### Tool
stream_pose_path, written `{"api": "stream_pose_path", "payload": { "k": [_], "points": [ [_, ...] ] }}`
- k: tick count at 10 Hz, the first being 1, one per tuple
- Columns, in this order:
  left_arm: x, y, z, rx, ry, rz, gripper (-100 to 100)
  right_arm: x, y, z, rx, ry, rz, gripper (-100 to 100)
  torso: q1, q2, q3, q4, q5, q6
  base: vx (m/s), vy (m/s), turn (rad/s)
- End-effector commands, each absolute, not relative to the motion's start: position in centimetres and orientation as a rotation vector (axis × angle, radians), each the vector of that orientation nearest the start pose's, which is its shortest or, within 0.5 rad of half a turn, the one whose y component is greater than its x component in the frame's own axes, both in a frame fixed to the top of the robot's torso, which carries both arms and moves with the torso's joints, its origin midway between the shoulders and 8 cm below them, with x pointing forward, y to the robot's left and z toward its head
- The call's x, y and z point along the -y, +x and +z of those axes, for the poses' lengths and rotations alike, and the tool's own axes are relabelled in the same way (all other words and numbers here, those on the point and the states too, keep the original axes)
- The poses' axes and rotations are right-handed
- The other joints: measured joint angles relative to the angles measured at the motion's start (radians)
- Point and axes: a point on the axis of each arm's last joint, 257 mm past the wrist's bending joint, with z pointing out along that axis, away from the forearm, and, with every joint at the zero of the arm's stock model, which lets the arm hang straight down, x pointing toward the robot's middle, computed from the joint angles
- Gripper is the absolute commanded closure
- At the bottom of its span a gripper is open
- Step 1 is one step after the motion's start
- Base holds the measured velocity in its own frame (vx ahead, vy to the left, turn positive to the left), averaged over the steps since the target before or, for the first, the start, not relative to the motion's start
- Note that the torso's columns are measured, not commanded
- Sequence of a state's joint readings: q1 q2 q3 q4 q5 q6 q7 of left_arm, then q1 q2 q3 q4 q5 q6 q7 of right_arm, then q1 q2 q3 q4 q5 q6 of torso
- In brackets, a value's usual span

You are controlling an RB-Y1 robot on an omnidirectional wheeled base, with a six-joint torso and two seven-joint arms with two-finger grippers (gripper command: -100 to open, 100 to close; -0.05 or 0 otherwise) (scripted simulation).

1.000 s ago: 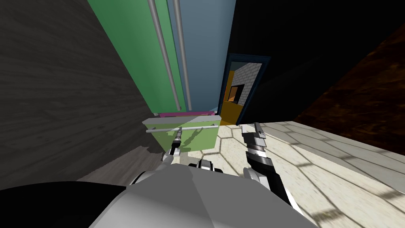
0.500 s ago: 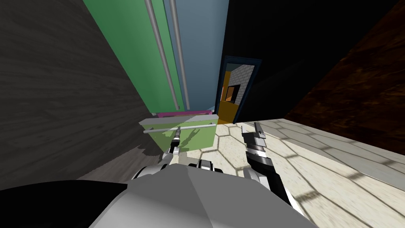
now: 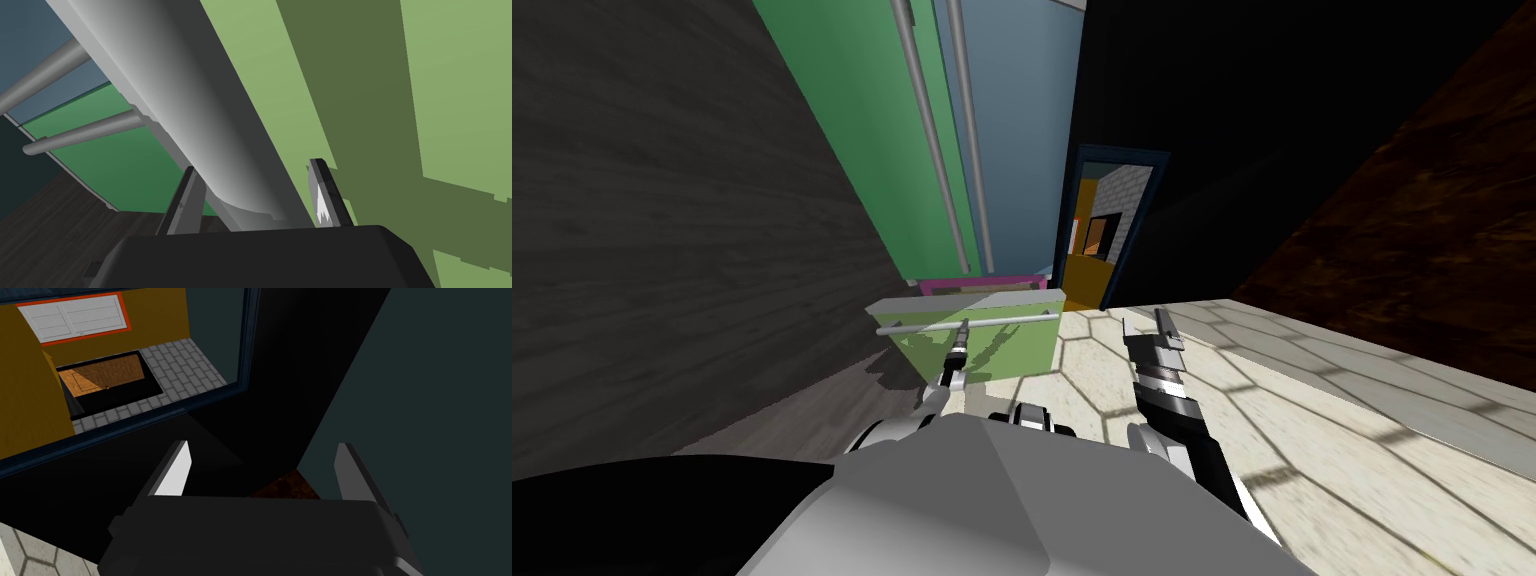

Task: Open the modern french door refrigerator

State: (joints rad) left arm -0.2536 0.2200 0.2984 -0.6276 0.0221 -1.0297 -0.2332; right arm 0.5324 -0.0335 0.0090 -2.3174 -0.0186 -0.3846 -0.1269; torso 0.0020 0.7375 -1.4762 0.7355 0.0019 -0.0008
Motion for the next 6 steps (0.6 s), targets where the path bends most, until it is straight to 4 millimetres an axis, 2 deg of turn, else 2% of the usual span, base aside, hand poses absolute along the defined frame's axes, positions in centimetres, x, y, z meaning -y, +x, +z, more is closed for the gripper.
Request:
{"api": "stream_pose_path", "payload": {
  "k": [1,4,5,6],
  "points": [
    [-40.6,50.2,-25.7,-0.941,-0.809,-0.861,100,28.1,35.3,0.8,-0.664,0.789,1.402,0,0.001,-0.007,-0.004,0.001,-0.002,0.0,-0.134,-0.048,0.03],
    [-40.5,50.3,-25.8,-0.947,-0.807,-0.866,100,28.1,35.3,0.8,-0.664,0.789,1.402,0,0.0,-0.001,0.0,0.0,0.0,0.0,-0.174,-0.043,0.025],
    [-40.8,51.7,-24.3,-0.941,-0.8,-0.873,-100,28.1,35.3,0.8,-0.664,0.789,1.402,0,0.0,-0.001,-0.001,0.0,0.0,-0.001,-0.126,-0.048,0.026],
    [-40.8,51.7,-24.3,-0.941,-0.8,-0.873,-100,28.1,35.3,0.8,-0.664,0.789,1.402,0,0.0,-0.004,-0.002,0.0,-0.001,0.0,-0.049,-0.028,0.005]
  ]
}}
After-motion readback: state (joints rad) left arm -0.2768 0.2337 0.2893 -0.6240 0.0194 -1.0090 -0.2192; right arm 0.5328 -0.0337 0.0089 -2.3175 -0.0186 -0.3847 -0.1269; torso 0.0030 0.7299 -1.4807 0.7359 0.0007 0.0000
